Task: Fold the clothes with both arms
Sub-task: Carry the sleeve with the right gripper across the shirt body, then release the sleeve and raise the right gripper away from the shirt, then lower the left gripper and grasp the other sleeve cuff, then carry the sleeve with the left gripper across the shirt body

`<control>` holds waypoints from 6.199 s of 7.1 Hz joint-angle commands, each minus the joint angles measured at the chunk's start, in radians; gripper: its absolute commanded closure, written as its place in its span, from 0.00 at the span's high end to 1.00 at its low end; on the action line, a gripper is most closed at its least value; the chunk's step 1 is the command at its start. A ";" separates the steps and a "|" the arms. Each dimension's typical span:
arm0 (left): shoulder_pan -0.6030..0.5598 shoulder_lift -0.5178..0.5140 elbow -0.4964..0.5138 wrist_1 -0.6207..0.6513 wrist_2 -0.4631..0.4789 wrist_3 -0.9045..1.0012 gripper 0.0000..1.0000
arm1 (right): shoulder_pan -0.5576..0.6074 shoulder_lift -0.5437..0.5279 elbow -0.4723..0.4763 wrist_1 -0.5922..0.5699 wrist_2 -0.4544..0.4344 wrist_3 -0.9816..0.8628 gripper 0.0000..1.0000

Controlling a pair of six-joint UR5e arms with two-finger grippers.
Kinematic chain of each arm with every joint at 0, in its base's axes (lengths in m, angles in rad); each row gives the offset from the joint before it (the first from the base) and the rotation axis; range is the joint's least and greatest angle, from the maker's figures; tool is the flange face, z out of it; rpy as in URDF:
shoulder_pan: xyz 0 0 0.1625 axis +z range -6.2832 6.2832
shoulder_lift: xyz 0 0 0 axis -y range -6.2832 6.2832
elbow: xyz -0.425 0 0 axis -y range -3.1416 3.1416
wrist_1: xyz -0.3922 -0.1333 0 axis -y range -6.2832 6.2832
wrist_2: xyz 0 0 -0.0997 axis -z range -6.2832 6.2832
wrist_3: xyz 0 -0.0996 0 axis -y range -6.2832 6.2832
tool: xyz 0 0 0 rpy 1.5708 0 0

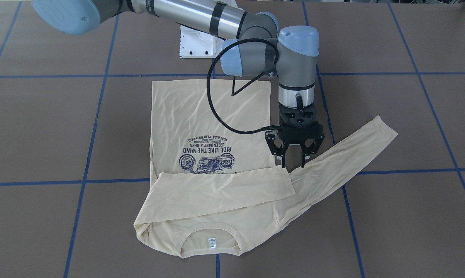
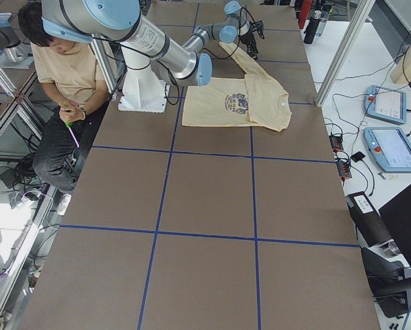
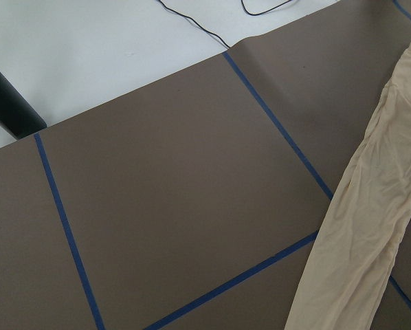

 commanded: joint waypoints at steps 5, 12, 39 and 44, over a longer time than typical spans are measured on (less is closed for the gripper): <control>0.252 0.041 0.006 -0.165 0.162 -0.335 1.00 | 0.301 -0.474 0.743 -0.424 0.430 -0.342 1.00; 0.616 0.175 0.291 -0.710 0.502 -0.809 0.88 | 0.741 -1.346 1.193 -0.251 0.823 -0.955 1.00; 0.655 -0.479 0.092 0.291 0.460 -0.822 0.00 | 0.773 -1.356 1.177 -0.240 0.857 -0.961 1.00; 0.693 -1.073 0.566 0.399 0.436 -1.016 0.00 | 0.771 -1.347 1.170 -0.240 0.857 -0.958 1.00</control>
